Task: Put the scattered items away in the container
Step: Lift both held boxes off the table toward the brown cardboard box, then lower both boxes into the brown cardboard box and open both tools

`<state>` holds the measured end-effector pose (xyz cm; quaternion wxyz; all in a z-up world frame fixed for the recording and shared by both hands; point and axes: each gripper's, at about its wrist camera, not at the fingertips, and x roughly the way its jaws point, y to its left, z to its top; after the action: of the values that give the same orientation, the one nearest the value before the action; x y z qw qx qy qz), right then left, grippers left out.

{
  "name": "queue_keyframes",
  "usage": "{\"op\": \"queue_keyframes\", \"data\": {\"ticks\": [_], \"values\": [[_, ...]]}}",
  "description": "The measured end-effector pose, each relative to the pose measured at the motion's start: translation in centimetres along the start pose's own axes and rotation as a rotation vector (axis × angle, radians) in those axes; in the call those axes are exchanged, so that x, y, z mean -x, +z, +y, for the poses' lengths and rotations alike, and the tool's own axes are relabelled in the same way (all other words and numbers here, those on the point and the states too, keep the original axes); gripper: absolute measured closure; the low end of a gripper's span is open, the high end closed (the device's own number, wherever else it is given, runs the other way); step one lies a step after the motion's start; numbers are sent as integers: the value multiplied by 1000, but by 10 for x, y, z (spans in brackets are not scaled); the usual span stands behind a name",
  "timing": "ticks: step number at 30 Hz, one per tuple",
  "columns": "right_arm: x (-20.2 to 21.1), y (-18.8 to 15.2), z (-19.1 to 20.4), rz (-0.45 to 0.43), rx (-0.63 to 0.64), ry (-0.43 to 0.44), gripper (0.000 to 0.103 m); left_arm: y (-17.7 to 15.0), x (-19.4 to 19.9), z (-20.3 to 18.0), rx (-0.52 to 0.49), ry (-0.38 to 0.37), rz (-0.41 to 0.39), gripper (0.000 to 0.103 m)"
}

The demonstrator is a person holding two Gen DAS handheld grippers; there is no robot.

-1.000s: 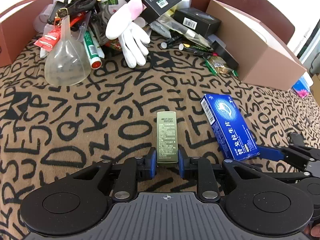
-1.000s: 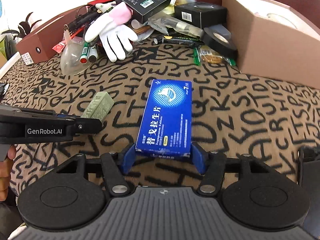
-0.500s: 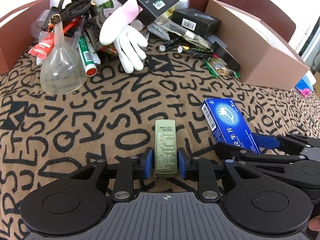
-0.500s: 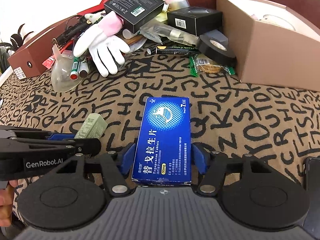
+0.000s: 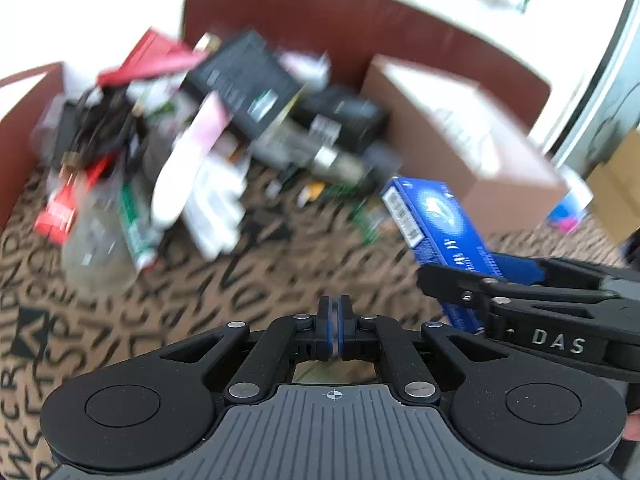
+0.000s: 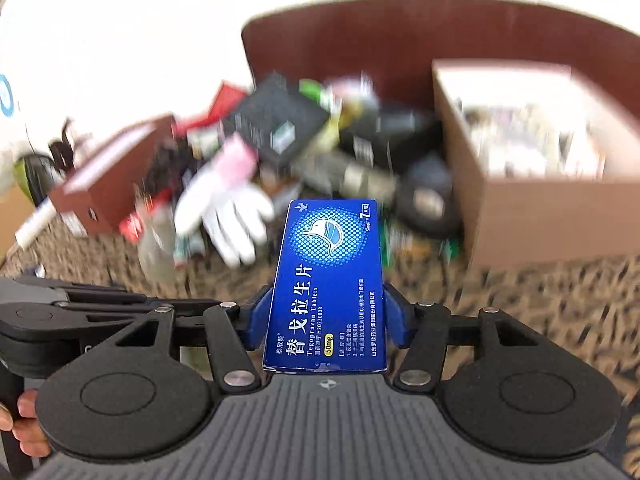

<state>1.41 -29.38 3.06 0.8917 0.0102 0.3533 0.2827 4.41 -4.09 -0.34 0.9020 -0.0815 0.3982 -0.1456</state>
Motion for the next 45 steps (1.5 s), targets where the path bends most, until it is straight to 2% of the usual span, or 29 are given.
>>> {"op": "queue_keyframes", "data": {"ticks": [3,7,11,14,16,20,22,23,28,32,34,38,39,40,41,42,43,45], "values": [[15,24,-5,-48,6,9,41,23,12,-17,-31,-25,-57,103],[33,53,-15,-99,6,21,41,49,22,-38,-78,-73,-89,103],[49,77,-23,-135,27,4,41,60,27,-50,-142,-36,-104,103],[51,76,-27,-128,59,-18,41,43,25,-50,-219,18,-94,61],[43,64,-30,-99,50,-10,41,19,14,-42,-267,63,-55,50],[14,34,-36,-8,4,11,41,-31,-27,-19,-242,119,136,50],[7,25,-36,19,-10,16,41,-49,-42,-8,-234,145,181,50],[7,23,-36,23,-11,18,41,-54,-41,-3,-226,130,146,43],[9,23,-35,22,-9,17,41,-55,-41,-4,-226,142,143,42],[9,22,-35,31,-10,23,41,-52,-26,-11,-258,133,89,39],[7,21,-36,34,-18,27,41,-55,-29,-12,-279,126,121,39],[6,17,-35,41,-22,36,41,-66,-41,-2,-249,101,201,41],[5,16,-35,45,-23,36,41,-69,-46,1,-240,102,214,45],[5,15,-35,49,-24,35,41,-71,-48,3,-231,100,211,51],[4,15,-35,52,-26,36,41,-72,-47,4,-235,108,193,68],[4,14,-35,54,-28,36,41,-71,-47,4,-244,116,194,74],[4,13,-35,55,-30,36,41,-69,-47,3,-244,115,195,84],[4,13,-36,55,-32,37,41,-66,-47,4,-232,114,202,84]]}}
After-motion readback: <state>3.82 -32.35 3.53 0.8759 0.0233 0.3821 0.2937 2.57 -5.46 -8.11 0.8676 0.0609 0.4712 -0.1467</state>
